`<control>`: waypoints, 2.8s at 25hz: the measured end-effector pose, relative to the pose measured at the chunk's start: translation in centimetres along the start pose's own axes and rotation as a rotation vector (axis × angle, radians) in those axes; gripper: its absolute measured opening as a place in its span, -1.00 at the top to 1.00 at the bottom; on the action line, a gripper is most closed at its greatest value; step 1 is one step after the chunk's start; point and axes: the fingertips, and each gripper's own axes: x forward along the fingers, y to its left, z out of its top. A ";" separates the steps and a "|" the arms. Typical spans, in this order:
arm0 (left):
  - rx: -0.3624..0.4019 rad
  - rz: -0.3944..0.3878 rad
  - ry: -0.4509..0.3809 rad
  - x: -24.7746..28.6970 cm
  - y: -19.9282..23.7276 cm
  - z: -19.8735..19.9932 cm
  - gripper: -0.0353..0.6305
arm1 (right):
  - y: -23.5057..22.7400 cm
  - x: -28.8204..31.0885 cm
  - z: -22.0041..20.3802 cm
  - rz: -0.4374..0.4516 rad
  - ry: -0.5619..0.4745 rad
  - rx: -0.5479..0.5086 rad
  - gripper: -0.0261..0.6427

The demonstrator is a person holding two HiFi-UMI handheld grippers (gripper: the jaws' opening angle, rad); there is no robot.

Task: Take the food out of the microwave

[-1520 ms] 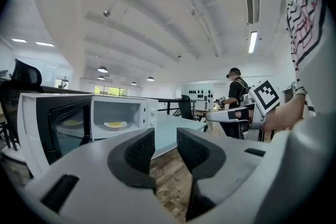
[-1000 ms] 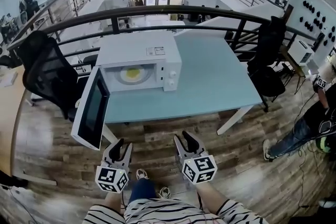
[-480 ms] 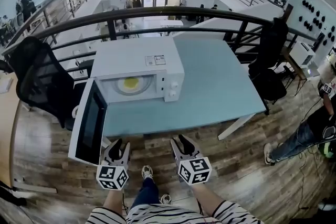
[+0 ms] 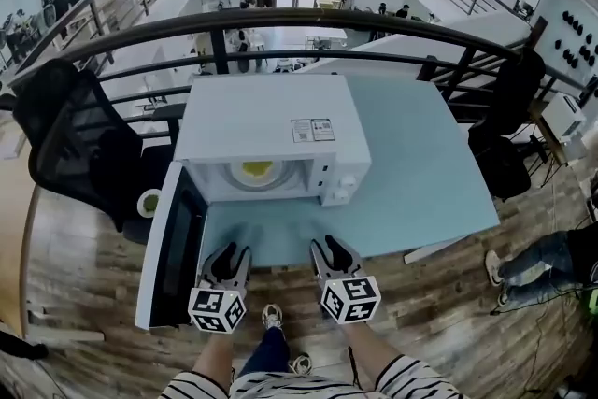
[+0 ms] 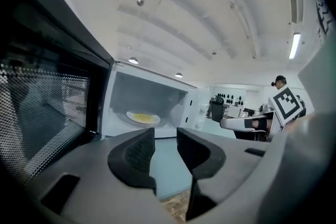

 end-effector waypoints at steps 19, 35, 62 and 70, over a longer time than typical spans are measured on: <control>-0.120 0.100 -0.043 11.3 8.3 2.0 0.57 | 0.1 14.8 -0.4 0.038 0.075 0.060 0.53; -0.100 0.145 0.017 16.9 12.7 2.9 0.50 | -0.5 22.5 -0.1 -0.033 0.093 0.111 0.53; -0.176 0.107 0.117 19.1 12.8 1.8 0.36 | -0.3 23.9 -0.1 -0.060 0.097 0.189 0.56; -0.186 0.097 0.110 17.7 11.3 1.5 0.36 | -0.2 21.9 0.0 -0.055 0.085 0.198 0.56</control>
